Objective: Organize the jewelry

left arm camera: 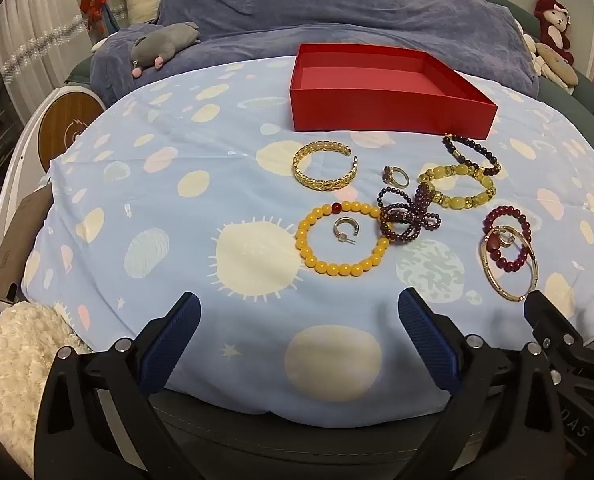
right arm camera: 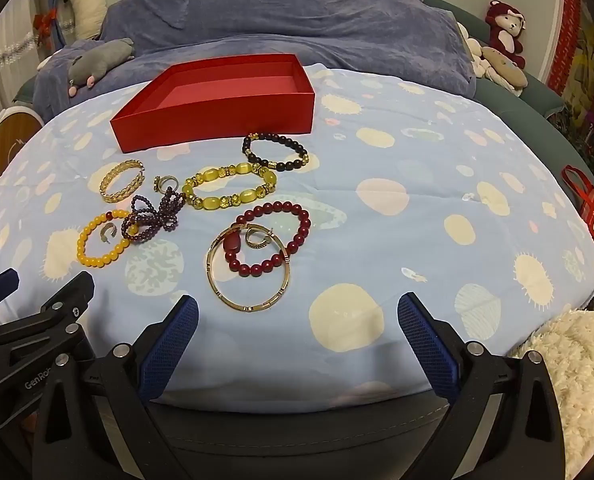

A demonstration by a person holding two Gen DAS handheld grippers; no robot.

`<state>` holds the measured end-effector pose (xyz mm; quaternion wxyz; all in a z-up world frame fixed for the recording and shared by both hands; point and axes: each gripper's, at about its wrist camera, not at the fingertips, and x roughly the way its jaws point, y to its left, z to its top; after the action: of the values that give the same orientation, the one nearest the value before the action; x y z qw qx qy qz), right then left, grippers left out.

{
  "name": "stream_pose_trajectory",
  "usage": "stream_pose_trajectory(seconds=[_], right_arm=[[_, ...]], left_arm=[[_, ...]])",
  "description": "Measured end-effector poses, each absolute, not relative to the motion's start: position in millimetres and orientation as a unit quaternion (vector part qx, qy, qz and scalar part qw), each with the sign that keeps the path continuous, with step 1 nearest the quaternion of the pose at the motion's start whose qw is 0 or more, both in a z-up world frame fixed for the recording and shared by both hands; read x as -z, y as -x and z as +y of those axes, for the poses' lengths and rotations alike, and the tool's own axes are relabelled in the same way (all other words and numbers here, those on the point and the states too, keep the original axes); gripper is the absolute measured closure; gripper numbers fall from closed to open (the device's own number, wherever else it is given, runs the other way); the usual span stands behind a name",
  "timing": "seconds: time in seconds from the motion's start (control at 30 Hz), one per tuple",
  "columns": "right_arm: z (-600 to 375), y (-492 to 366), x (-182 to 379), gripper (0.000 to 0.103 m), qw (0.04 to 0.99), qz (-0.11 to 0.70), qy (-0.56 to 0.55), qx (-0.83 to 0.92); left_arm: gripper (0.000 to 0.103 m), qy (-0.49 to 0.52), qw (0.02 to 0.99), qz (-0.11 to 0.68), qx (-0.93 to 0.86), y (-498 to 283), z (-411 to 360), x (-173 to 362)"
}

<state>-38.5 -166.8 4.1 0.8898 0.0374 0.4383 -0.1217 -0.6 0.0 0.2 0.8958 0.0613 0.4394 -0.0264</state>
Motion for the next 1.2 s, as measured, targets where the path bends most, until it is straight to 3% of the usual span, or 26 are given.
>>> stream_pose_trajectory(seconds=[1.2], right_arm=[[-164.2,38.5,-5.4,0.007,0.892,0.438,-0.036,0.107]], left_arm=[[0.008,-0.059,0.893,0.446,0.022,-1.5,2.2,1.7]])
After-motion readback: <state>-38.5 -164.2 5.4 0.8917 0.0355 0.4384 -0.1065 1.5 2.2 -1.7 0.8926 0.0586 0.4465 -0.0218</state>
